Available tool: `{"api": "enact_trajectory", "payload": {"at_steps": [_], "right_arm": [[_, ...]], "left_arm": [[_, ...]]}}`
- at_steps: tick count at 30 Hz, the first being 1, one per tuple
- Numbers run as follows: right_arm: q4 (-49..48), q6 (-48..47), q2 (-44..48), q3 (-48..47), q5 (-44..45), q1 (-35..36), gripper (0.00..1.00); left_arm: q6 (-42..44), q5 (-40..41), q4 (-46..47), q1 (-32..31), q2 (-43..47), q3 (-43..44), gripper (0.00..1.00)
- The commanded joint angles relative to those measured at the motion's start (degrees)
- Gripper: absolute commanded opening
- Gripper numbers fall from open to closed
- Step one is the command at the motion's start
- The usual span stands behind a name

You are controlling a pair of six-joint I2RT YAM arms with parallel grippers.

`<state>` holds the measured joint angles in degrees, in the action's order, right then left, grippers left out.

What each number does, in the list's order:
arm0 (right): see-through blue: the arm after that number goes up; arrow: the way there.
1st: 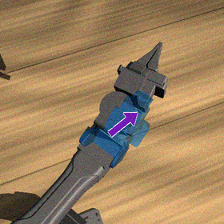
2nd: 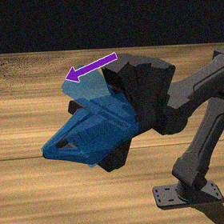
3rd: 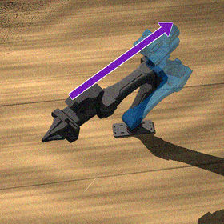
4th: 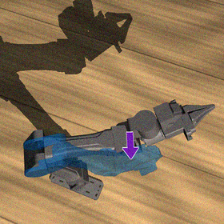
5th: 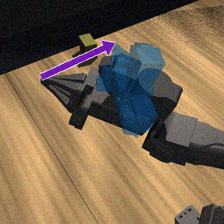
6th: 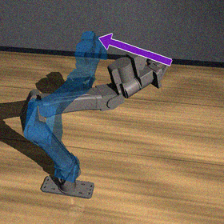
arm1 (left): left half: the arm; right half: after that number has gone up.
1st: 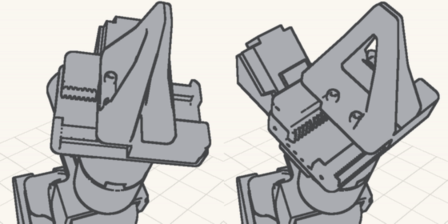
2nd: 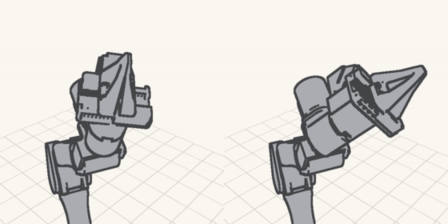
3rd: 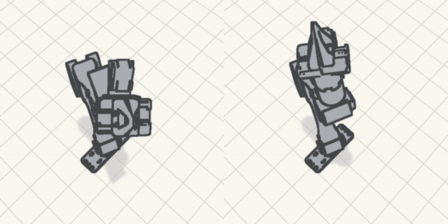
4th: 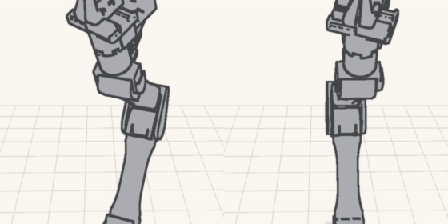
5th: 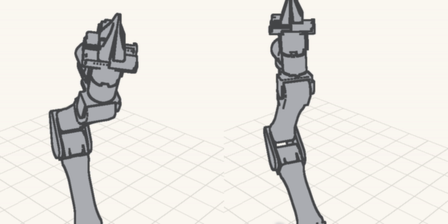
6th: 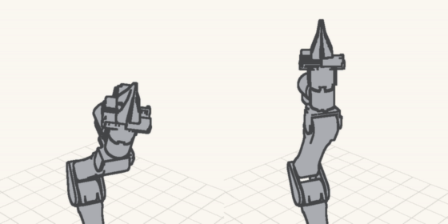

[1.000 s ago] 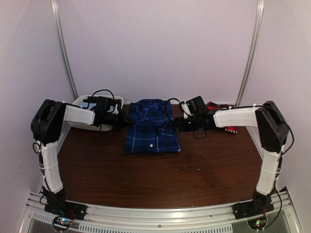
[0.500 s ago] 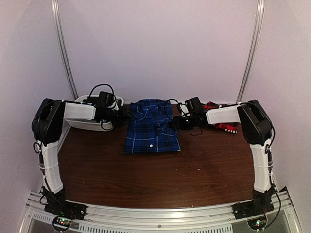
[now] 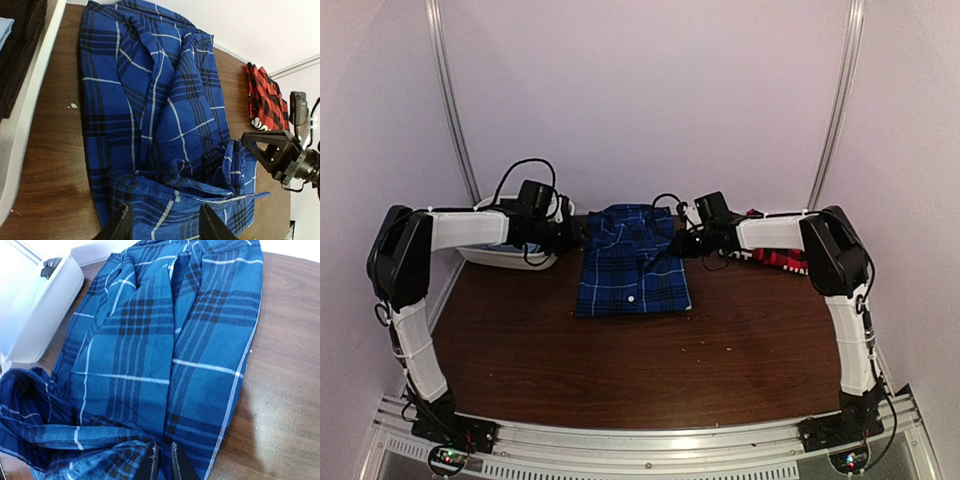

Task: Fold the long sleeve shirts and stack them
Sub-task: Adjust the 2/3-rectangle-folded shirt at the center of the board.

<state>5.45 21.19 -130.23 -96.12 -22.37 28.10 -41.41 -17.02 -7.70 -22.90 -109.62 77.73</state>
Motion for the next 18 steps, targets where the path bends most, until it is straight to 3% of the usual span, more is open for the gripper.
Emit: {"api": "enact_trajectory", "payload": {"at_steps": [1,4,12,18], "right_arm": [[0.40,-1.19,-2.53,-4.08,2.55,-0.50,0.12],[2.02,-1.68,-4.65,-6.59,3.35,-0.54,0.15],[7.74,-5.14,-1.01,-7.86,11.03,-0.64,0.57],[10.17,-7.42,8.10,-3.70,16.73,-0.64,0.65]], "left_arm": [[2.96,2.95,-0.18,-1.92,0.79,-1.08,0.42],[3.31,2.68,-0.23,-3.30,-0.94,0.19,0.36],[1.71,3.38,0.50,-5.05,-3.16,0.76,0.31],[1.74,2.80,1.13,-5.05,-5.66,2.91,0.29]]}}
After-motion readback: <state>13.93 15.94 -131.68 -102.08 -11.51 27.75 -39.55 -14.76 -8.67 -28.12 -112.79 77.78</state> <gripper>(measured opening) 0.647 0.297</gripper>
